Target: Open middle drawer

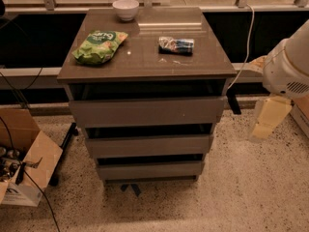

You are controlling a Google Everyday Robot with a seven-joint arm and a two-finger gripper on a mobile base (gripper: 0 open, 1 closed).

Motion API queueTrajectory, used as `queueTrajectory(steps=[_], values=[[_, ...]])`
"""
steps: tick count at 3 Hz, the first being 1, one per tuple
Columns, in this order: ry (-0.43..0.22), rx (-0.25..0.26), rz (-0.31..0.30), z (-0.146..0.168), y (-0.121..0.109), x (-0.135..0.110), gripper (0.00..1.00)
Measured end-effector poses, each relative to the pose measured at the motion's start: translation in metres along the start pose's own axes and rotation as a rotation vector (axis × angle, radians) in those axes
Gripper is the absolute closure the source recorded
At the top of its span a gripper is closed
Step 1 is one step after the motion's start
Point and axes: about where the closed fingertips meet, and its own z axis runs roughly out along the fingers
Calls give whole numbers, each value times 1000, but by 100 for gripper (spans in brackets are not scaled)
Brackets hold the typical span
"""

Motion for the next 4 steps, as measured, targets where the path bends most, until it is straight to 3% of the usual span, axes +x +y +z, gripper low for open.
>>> queueTrajectory(steps=[1, 3, 4], values=[[-3, 2, 0, 4, -2, 0, 0], [61, 27, 35, 8, 2, -3, 0], [37, 9, 80, 54, 13, -13, 0]])
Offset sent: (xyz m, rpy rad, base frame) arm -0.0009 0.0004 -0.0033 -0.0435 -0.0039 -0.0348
